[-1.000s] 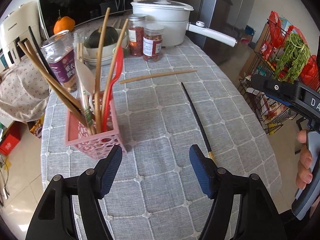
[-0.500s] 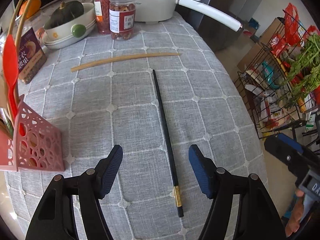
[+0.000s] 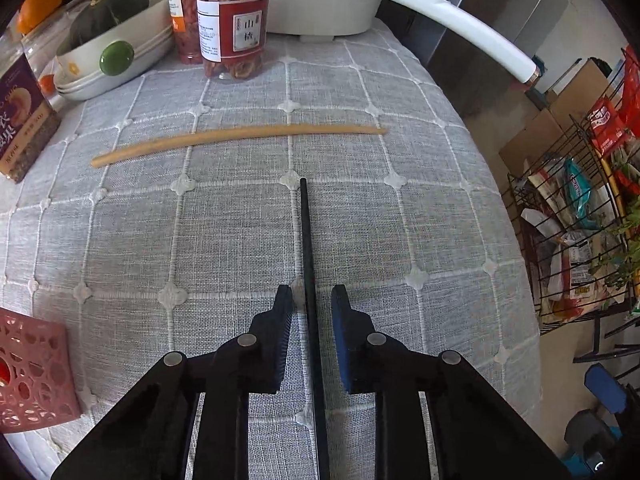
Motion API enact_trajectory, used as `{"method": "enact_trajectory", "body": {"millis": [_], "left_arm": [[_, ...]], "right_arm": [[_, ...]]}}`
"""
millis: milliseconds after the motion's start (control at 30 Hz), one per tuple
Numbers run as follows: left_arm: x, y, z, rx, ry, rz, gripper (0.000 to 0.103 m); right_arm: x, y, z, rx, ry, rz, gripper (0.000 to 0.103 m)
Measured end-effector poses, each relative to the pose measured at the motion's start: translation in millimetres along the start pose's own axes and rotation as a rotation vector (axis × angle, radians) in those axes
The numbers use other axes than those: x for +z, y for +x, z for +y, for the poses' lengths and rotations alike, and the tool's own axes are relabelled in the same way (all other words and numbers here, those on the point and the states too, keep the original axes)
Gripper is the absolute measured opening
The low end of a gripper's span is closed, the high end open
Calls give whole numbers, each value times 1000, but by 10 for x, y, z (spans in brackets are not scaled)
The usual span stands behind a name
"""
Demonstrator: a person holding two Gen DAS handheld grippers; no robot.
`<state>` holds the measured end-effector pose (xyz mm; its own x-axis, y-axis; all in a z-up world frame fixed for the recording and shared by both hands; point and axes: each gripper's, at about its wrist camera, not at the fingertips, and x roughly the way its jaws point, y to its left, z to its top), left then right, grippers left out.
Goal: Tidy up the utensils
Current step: 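Grasp the last black chopstick with the left tool and lift it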
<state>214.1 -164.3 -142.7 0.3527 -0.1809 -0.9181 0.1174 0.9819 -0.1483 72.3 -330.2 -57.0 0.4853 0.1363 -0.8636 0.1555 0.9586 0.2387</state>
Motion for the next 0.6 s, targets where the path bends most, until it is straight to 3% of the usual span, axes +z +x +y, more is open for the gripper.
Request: {"method": "enact_trajectory", "body": {"millis": [100,300,600], "left_arm": [[-5,7,-42,31,35,-1,6],[-97,-176,24,4,39,-9,5],[-385,-1176,201,-88,82,-162,5]], "right_arm": [[9,15,-52,-9,17,5,79],[2,61,-100,-24,46,19,79],[-46,111,-72,-47,55,33,79]]}}
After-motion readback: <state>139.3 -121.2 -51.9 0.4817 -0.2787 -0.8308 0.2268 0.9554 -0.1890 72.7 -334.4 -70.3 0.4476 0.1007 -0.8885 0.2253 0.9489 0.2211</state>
